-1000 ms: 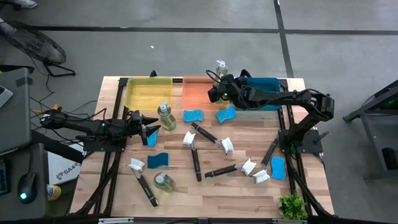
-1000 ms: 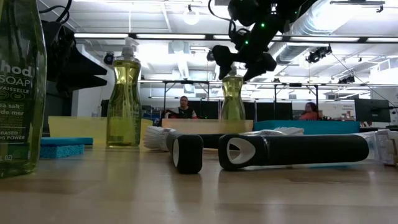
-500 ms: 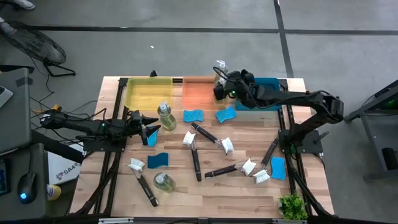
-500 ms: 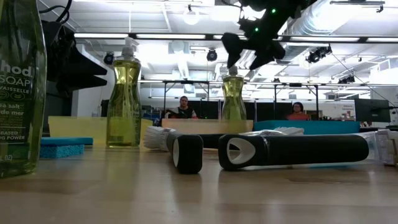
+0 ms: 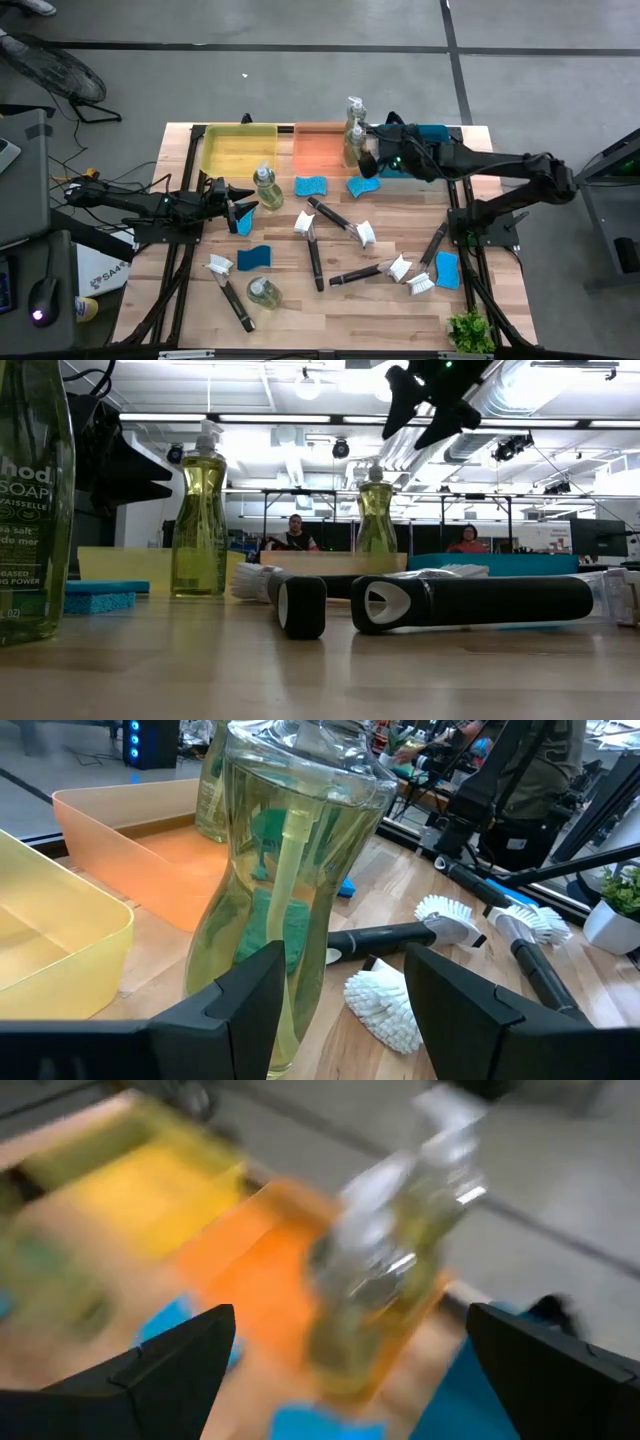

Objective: Pick & Place Kitchen Sink Supplies
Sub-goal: Put the black dish brush into the blue bin

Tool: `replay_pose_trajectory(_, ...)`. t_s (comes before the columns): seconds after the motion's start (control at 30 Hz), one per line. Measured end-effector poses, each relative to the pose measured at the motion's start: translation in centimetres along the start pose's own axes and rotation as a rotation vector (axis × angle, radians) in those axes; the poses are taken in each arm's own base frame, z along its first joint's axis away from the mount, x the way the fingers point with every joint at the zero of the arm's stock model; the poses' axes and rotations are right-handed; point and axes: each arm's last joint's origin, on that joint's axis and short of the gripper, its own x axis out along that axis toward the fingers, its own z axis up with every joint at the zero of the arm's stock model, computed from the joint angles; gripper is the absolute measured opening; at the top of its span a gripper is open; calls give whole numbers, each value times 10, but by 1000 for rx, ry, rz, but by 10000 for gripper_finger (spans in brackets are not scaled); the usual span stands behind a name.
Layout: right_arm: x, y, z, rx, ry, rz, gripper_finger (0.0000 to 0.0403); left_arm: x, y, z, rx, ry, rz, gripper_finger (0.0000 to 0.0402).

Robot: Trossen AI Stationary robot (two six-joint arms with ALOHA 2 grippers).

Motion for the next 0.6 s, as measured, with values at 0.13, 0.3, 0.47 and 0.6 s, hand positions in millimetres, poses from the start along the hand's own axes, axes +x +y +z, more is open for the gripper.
replay_pose_trajectory(0.13,-6,11,-14,-85,170,216,392,0,0,0,0,0,0,202)
replay_pose_trajectory(0.3,-3,25,-29,-249,298,372,392,0,0,0,0,-1,0,202)
replay_pose_trajectory(0.47,14,38,-41,-341,360,412,390,0,0,0,0,0,-1,202)
replay_pose_trajectory(0.6,31,52,-53,-300,422,429,389,0,0,0,0,0,0,202)
